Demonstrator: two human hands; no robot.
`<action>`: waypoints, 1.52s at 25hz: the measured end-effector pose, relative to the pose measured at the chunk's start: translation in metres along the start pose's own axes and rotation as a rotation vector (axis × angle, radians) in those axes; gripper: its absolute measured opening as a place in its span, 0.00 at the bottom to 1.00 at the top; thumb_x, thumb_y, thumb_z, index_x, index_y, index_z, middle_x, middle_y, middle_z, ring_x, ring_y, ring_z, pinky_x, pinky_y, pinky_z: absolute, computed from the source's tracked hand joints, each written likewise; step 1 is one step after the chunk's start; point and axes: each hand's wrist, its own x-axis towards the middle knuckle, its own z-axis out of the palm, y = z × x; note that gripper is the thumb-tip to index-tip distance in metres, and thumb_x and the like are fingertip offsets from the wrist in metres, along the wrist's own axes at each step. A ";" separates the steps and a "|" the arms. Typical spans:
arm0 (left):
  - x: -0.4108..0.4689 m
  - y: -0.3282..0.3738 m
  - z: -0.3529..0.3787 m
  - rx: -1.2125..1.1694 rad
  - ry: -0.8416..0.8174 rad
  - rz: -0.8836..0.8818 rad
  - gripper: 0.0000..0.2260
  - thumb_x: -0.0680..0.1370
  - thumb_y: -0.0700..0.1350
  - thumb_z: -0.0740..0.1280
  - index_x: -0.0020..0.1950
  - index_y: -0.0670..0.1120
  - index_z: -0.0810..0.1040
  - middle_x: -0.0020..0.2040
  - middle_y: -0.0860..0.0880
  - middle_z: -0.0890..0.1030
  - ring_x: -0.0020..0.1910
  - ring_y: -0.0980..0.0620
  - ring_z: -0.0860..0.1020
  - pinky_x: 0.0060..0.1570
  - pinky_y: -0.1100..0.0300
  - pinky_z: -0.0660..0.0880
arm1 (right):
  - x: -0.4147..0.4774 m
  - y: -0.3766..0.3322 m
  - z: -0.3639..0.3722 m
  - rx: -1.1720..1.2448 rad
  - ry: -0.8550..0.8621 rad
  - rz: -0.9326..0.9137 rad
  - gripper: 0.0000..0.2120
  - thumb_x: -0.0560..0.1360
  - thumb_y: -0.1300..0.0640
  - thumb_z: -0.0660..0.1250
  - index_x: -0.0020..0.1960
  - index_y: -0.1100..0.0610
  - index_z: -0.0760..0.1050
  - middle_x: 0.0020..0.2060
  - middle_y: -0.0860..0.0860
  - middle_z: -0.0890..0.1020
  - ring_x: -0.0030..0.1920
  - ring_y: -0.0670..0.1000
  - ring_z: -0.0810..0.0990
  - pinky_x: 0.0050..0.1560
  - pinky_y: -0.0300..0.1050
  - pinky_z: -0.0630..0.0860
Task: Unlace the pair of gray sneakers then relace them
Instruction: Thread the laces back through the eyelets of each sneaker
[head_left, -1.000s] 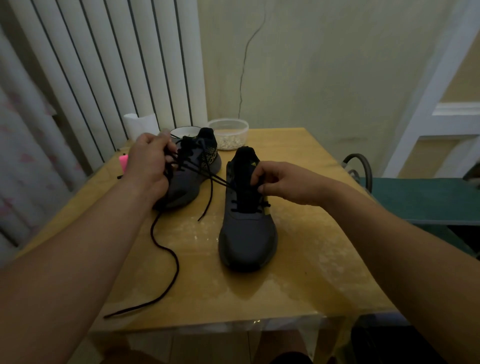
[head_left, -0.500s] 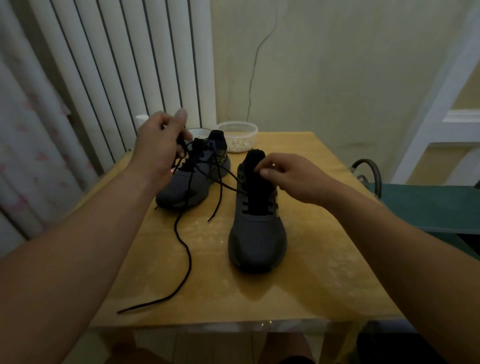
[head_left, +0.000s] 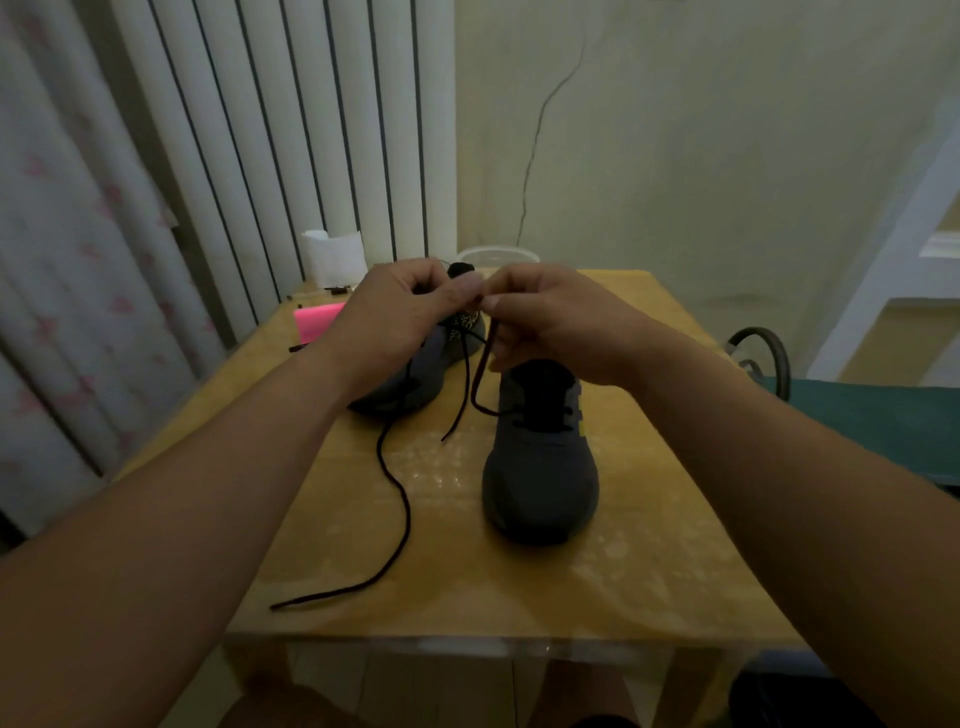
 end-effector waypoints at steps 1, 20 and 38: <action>-0.003 0.000 -0.003 0.063 -0.039 -0.015 0.17 0.83 0.55 0.68 0.45 0.42 0.80 0.31 0.57 0.75 0.31 0.63 0.72 0.34 0.73 0.70 | -0.005 -0.003 -0.005 0.010 0.030 0.028 0.07 0.84 0.61 0.64 0.59 0.62 0.78 0.39 0.56 0.79 0.42 0.54 0.83 0.50 0.51 0.85; 0.004 -0.019 -0.018 -1.059 0.249 -0.338 0.18 0.84 0.51 0.63 0.35 0.49 0.70 0.41 0.50 0.80 0.42 0.51 0.80 0.45 0.58 0.78 | -0.035 0.015 -0.048 0.103 0.281 0.033 0.10 0.84 0.52 0.65 0.53 0.60 0.77 0.32 0.49 0.67 0.32 0.47 0.67 0.34 0.42 0.69; -0.016 -0.006 0.023 -0.561 0.140 -0.534 0.13 0.85 0.49 0.64 0.61 0.42 0.82 0.51 0.43 0.86 0.55 0.42 0.84 0.61 0.46 0.81 | -0.004 0.013 0.029 -0.413 0.023 -0.169 0.12 0.84 0.48 0.66 0.52 0.55 0.82 0.38 0.49 0.84 0.37 0.44 0.82 0.40 0.44 0.80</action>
